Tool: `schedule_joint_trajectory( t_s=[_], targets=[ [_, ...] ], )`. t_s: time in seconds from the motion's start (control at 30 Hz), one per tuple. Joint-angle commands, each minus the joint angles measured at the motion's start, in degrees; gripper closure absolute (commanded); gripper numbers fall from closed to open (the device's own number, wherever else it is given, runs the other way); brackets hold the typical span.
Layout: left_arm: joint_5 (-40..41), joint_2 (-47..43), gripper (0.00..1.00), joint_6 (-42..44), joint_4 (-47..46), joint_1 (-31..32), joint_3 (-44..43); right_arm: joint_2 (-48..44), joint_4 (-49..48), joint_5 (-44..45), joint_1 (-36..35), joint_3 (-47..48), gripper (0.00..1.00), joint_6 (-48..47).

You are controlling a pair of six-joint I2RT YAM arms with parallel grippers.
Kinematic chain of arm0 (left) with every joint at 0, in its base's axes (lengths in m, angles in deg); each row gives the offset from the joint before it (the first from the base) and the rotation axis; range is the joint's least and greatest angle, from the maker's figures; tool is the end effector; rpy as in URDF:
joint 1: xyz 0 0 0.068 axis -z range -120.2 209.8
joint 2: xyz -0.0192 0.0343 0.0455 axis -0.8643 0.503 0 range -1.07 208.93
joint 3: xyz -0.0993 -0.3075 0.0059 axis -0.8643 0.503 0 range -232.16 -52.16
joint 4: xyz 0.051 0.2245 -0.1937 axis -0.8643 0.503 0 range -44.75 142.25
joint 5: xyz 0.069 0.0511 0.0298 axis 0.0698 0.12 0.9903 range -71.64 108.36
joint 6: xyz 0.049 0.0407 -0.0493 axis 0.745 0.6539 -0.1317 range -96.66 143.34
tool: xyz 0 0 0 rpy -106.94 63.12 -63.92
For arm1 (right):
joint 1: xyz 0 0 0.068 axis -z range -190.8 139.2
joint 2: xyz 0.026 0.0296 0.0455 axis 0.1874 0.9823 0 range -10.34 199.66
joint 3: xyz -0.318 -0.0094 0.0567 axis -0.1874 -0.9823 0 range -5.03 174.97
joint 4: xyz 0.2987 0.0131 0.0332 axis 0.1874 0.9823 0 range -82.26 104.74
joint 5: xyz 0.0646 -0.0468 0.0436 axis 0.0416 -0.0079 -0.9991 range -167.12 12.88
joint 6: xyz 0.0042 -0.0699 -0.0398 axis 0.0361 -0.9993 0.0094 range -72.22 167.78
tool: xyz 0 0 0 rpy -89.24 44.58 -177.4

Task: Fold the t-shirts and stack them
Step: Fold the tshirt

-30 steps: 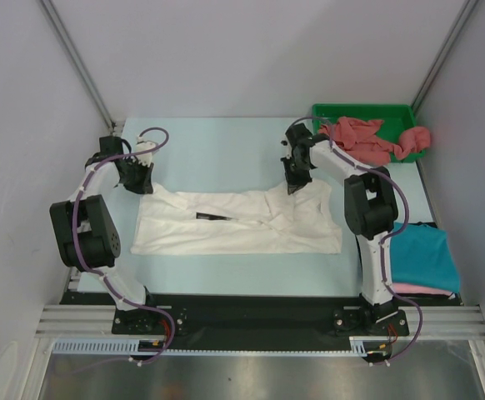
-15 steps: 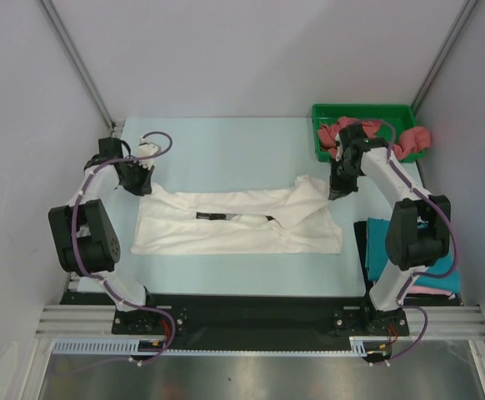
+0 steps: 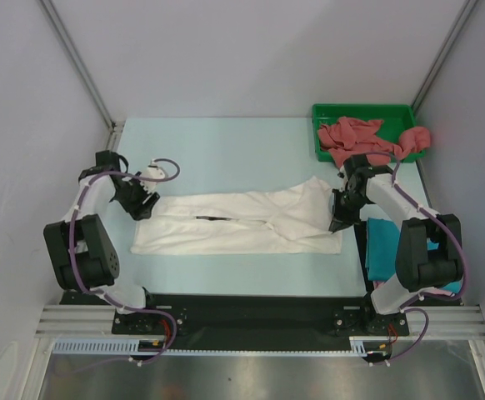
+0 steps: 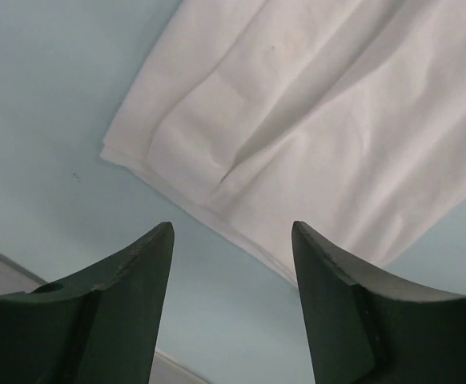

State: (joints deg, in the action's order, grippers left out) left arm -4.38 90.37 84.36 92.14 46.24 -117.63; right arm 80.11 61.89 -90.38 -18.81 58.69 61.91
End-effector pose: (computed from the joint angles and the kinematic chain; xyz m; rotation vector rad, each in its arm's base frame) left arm 0.3491 0.0565 0.2255 1.1446 2.4036 -0.1826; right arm 0.3225 0.0616 0.2139 0.1326 3.0028 0.3888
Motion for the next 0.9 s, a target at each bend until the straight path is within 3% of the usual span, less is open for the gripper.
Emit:
schedule_joint_trajectory(
  t_s=[0.0,0.17,0.2,0.23,0.3,0.4,0.6,0.8,0.87],
  targets=[
    [0.06,-5.82,0.33,11.4,4.79,0.46,-0.8,-1.16,-3.26,-1.86,0.28,0.7,1.0,0.9],
    [4.28,-5.77,0.35,8.07,-6.55,6.34,1.14,-0.54,-4.58,-1.6,0.36,0.26,1.0,0.46],
    [3.41,-3.57,0.39,7.72,-5.86,6.44,-0.08,-0.46,-4.75,-1.68,0.45,0.26,1.0,0.29],
    [2.28,-1.2,0.53,7.11,-2.19,6.44,-4.27,-0.19,-4.93,-1.69,0.54,0.26,1.0,0.2],
    [2.35,7.64,0.62,7.01,4.74,6.44,-12.26,0.07,-5.55,-1.68,0.54,0.35,1.0,0.11],
    [4.01,15.32,0.61,7.27,9.08,6.62,-19.14,0.25,-5.72,-1.6,0.63,0.35,1.0,0.19],
    [4.98,19.04,0.52,10.7,11.73,7.93,-20.31,0.6,-6.51,-1.69,0.54,-0.18,1.0,0.2],
    [4.11,21.5,0.54,9.92,12.18,9.34,-19.26,1.13,-6.51,-1.51,0.63,-0.18,1.0,0.02],
    [4.46,21.59,0.58,9.56,10.68,9.43,-18.2,1.04,-6.25,-1.42,0.63,0.0,1.0,-0.07]
  ],
)
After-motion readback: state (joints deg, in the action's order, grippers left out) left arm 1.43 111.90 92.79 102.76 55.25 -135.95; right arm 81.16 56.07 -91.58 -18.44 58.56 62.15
